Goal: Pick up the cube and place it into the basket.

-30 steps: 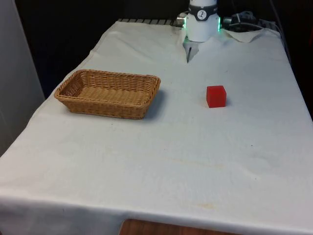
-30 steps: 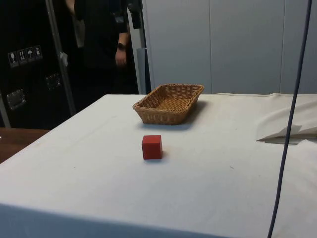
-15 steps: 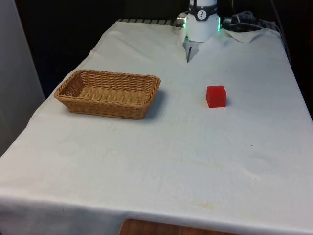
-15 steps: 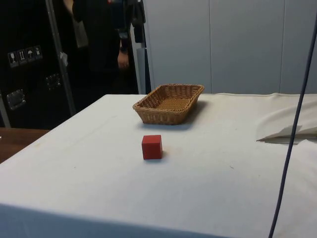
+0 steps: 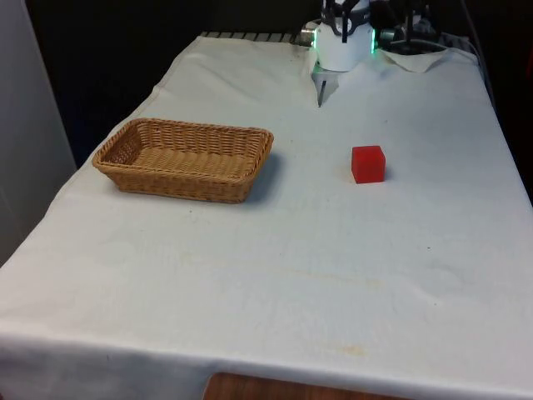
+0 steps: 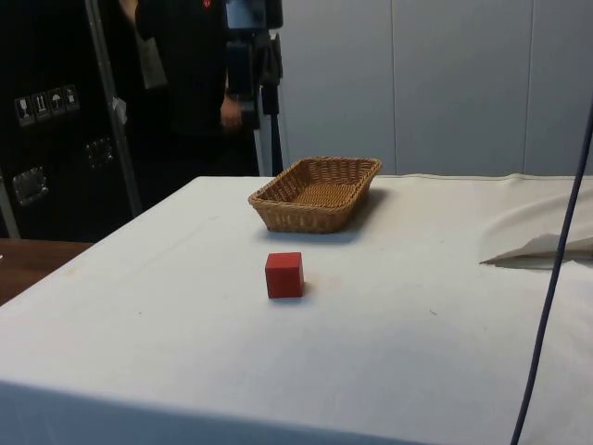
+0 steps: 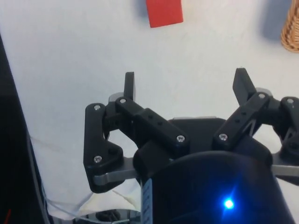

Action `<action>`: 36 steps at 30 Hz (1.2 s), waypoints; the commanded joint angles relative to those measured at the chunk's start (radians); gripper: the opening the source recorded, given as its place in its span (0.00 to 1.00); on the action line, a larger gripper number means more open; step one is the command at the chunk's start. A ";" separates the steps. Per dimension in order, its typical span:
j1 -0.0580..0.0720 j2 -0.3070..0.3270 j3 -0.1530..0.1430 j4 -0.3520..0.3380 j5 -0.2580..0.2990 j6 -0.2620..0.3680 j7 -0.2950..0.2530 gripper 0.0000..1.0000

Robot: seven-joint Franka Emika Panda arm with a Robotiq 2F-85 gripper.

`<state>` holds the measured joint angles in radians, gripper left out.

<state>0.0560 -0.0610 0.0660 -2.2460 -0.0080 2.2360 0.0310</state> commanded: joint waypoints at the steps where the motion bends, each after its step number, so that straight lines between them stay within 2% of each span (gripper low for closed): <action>1: 0.004 -0.003 0.007 -0.017 -0.001 0.027 0.004 1.00; 4: 0.005 -0.001 0.019 -0.039 -0.002 0.053 0.007 1.00; 5: 0.001 0.000 0.017 -0.031 0.000 0.036 0.000 1.00; 6: 0.005 0.000 0.024 -0.047 -0.003 0.061 0.007 1.00; 8: 0.005 0.003 0.038 -0.066 -0.003 0.086 0.010 1.00; 13: 0.005 0.013 0.059 -0.094 -0.004 0.126 0.012 1.00; 14: 0.002 0.011 0.057 -0.089 0.000 0.111 0.003 1.00; 17: 0.004 0.027 0.073 -0.107 -0.002 0.156 0.012 1.00; 22: 0.005 0.052 0.088 -0.116 0.000 0.190 0.014 1.00; 23: 0.002 0.051 0.088 -0.113 0.001 0.180 0.007 1.00; 24: 0.004 0.061 0.093 -0.121 0.000 0.206 0.013 1.00; 29: 0.002 0.098 0.096 -0.134 -0.006 0.254 0.010 1.00; 31: 0.002 0.091 0.096 -0.129 0.001 0.234 0.006 1.00; 32: 0.001 0.097 0.096 -0.132 0.001 0.243 0.005 1.00; 33: 0.001 0.118 0.095 -0.141 -0.009 0.280 0.009 1.00; 36: 0.001 0.140 0.094 -0.145 -0.013 0.303 0.007 1.00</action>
<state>0.0570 0.0830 0.1620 -2.3880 -0.0100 2.5320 0.0310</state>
